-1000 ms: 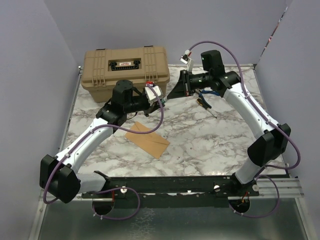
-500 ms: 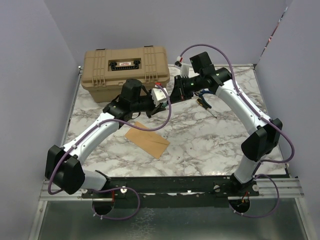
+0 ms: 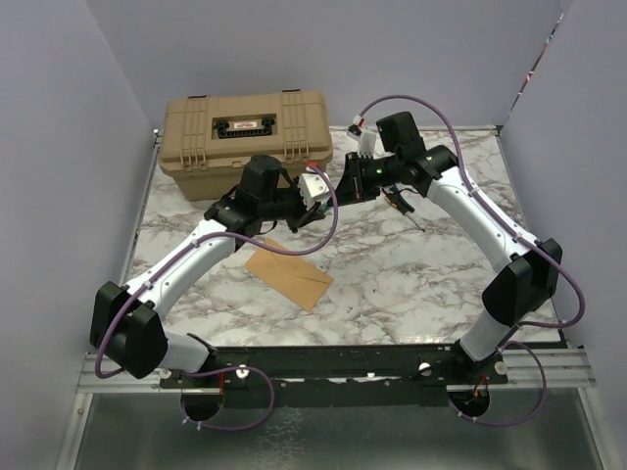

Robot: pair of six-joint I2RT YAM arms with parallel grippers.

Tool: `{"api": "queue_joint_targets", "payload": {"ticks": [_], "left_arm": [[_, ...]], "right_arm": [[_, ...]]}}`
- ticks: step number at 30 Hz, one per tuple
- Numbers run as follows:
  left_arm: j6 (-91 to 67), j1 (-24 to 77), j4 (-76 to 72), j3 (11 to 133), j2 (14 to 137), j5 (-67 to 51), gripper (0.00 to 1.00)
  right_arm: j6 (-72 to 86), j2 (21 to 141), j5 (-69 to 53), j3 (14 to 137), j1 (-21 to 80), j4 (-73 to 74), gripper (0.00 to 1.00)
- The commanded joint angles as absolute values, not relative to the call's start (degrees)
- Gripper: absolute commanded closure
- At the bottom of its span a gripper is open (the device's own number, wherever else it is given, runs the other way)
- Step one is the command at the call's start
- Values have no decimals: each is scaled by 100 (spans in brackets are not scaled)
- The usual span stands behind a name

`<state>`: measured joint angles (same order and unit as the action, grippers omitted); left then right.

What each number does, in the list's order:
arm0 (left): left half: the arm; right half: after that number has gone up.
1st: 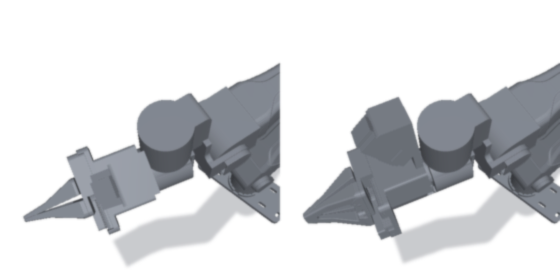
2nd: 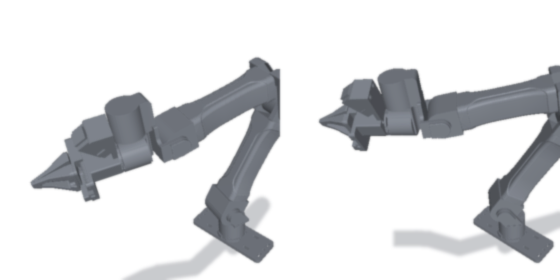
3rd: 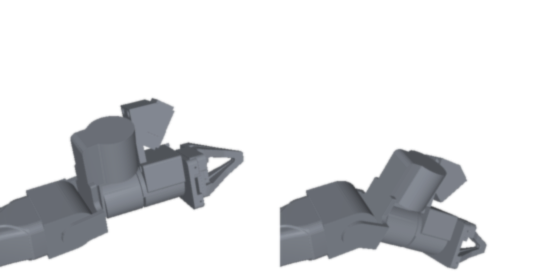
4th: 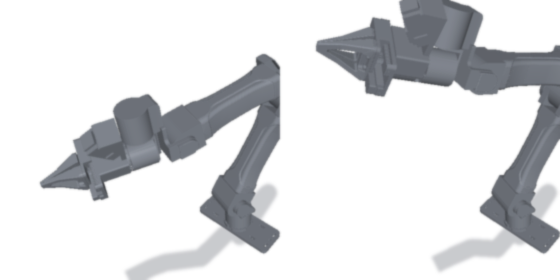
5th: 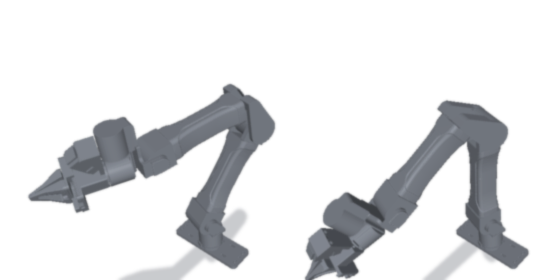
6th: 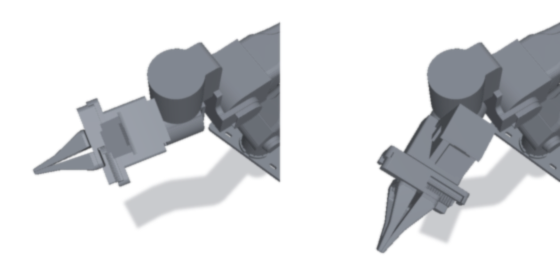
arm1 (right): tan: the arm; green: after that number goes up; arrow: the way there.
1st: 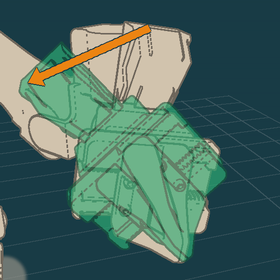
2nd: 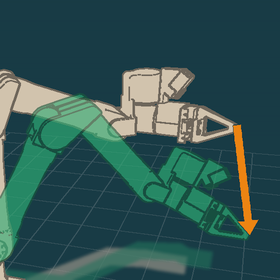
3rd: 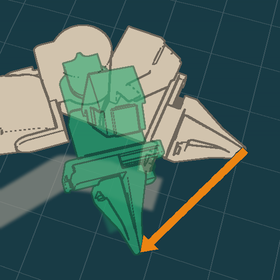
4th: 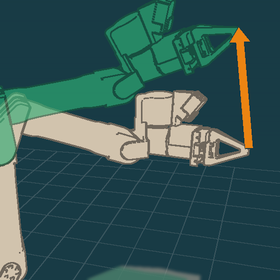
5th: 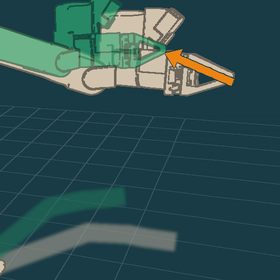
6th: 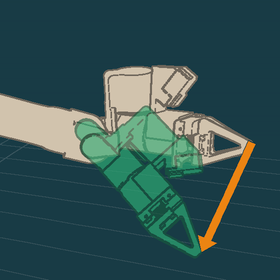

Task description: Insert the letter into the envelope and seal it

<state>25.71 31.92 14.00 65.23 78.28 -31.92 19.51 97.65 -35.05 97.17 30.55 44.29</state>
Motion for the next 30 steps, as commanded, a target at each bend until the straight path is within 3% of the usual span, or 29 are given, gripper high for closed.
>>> {"api": "queue_joint_targets", "payload": {"ticks": [1,23,30], "left_arm": [[2507,3497,-897,7181,7702,-3851,100],[2483,3897,-1093,7824,7734,-5388,100],[2346,3915,-1180,7622,7663,-5091,100]], "right_arm": [[2597,9738,-4824,9079,3583,4578,100],[3689,9169,-6104,7816,3731,4272,100],[3567,9232,-5889,8056,3763,4475,100]]}}
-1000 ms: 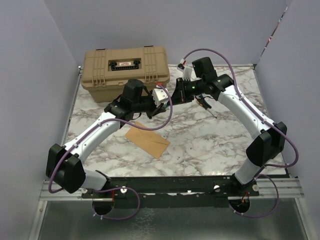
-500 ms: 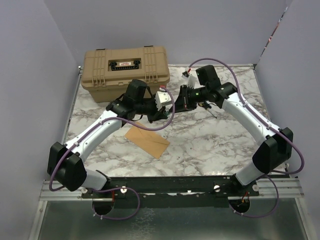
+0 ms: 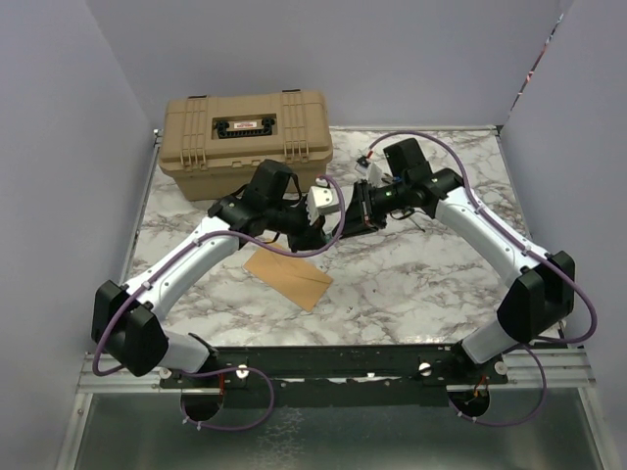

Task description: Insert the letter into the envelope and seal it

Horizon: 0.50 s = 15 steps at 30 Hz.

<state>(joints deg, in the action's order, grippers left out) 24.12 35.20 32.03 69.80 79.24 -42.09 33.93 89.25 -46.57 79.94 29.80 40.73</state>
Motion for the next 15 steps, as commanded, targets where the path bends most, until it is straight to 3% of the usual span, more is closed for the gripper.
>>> {"api": "queue_joint_targets", "payload": {"ticks": [1,6,8,9,12,15], "left_arm": [[2372,3913,-1151,7468,7568,-4914,100],[2135,3915,-1100,6452,7007,-3947,100],[1873,3914,-1104,6047,6793,-3591,100],[1729,3919,-1093,5856,6694,-3401,100],[1363,3915,-1096,5333,6397,-2972,100],[869,3894,-1311,4891,6110,-2790,100]], "right_arm": [[3442,9270,-5648,8263,3712,4676,100],[3327,9163,-4658,8863,3360,4789,99],[3380,9082,-4442,8988,3271,4673,91],[3390,9049,-4335,9087,3231,4652,84],[3457,8950,-4042,9435,3135,4495,41],[3544,8757,-3796,9696,3044,4242,21]]}}
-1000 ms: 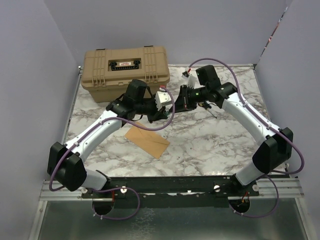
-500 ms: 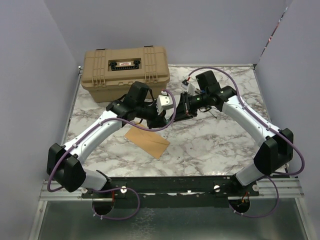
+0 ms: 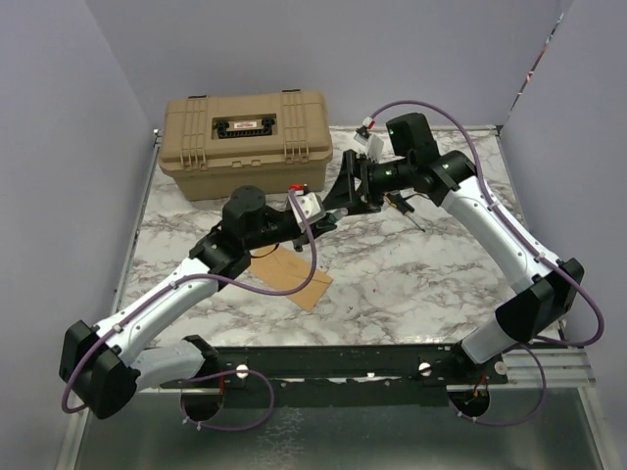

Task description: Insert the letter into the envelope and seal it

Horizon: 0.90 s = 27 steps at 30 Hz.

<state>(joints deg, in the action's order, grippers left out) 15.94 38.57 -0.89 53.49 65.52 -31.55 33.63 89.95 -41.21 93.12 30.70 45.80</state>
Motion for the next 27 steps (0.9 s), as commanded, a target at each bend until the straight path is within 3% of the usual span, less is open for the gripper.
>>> {"api": "queue_joint_targets", "payload": {"ticks": [1,7,12,17,27], "left_arm": [[630,3900,-1390,4793,6020,-2753,100],[-712,3885,-1976,4406,5612,-2390,100],[-2600,3884,-2141,4325,5452,-1262,100],[-3923,3880,-2171,4099,5309,-257,100],[-6252,3877,1281,4129,5561,3118,100]], "right_arm": [[3550,8679,-3687,9723,3007,4161,19],[3448,8289,-2452,9711,2899,4209,18],[3712,7909,-1497,9244,2897,3965,19],[3927,7873,-866,8918,2901,4076,28],[4005,8179,-897,8401,2904,4377,36]]}}
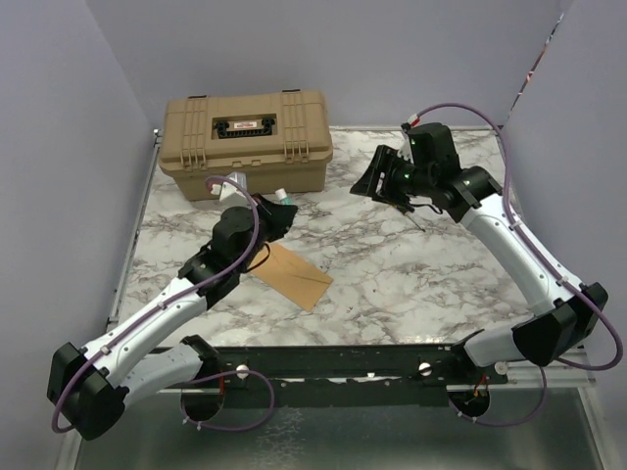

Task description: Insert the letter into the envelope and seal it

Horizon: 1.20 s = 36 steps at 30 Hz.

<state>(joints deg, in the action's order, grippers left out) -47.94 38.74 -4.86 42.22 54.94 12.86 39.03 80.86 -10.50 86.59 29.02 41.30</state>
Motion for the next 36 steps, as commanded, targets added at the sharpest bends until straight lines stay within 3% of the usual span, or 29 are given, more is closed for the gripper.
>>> {"api": "queue_joint_targets", "payload": {"ticks": [1,3,10,20,36], "left_arm": [[-6482,3878,1509,4086,5580,3367,98],[-6704,3871,1592,3961,5647,3676,90],[-6877,3718,1331,3850,6685,4258,100],[-6998,2863,279,4086,8288,3140,100],[-6689,2689,-360,4507,8954,2797,95]], "right_arm": [[4034,8166,-924,8271,2908,4358,36],[4094,8106,-944,8037,2906,4295,37],[4264,7717,-956,7320,2909,4119,37],[4312,7181,-972,6880,2900,4073,37],[4167,6994,-1178,6776,2904,4152,34]]}}
